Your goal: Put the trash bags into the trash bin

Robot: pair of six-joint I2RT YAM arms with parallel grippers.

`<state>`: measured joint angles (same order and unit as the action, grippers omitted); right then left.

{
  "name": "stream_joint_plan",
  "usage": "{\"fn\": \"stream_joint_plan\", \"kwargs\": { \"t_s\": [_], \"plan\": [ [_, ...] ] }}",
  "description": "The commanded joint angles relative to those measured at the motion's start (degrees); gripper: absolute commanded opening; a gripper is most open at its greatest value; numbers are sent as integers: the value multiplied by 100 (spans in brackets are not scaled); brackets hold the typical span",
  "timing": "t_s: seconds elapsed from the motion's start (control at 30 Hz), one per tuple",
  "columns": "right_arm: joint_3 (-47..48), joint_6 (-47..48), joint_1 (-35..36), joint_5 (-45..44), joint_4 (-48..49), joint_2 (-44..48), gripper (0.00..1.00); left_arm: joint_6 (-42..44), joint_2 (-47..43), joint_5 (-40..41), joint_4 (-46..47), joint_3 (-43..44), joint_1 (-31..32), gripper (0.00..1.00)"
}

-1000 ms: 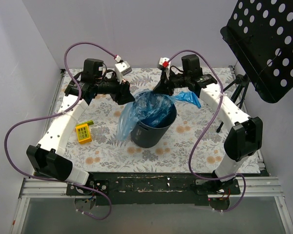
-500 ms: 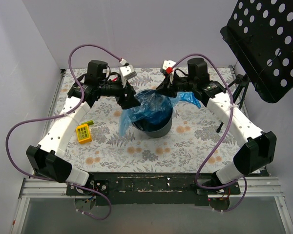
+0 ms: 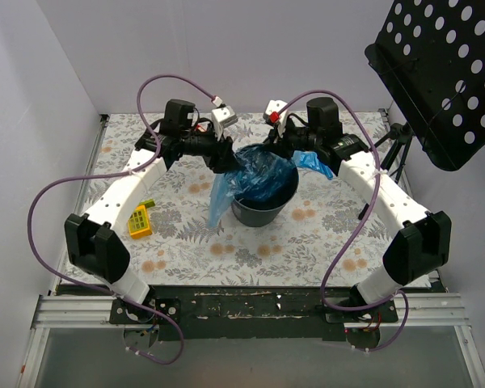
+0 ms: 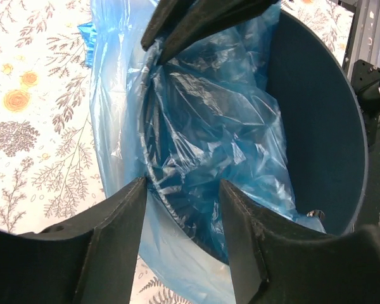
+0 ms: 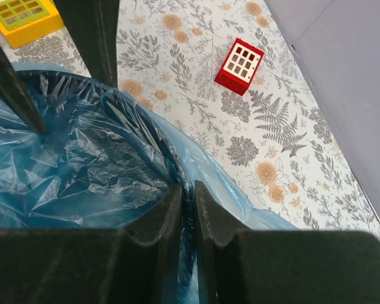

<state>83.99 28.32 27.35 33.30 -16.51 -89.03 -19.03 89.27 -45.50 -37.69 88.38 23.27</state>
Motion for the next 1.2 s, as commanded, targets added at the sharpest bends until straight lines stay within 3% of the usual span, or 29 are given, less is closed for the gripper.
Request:
{"fn": "stream_joint_plan", "kwargs": {
  "t_s": [0.0, 0.2, 0.3, 0.5, 1.1, 1.17],
  "plan": [
    [-75, 34, -2, -271, 113, 97, 20, -426, 178, -197, 341, 364, 99, 47],
    [-93, -124, -2, -701, 254, 97, 21, -523, 274, 374, 438, 548, 196, 44],
    [-119, -72, -11, -816, 359, 167, 40, -445, 301, 778, 421, 654, 205, 51],
    [-198, 639, 7, -88, 447, 378, 49, -5, 117, 805, 307, 663, 205, 61],
    [627, 886, 332, 133, 641, -562, 49, -40, -446, 1130, 175, 250, 205, 61],
    [785, 956, 358, 194, 466, -685, 43, -40, -481, 1183, 192, 215, 205, 61]
  ]
}}
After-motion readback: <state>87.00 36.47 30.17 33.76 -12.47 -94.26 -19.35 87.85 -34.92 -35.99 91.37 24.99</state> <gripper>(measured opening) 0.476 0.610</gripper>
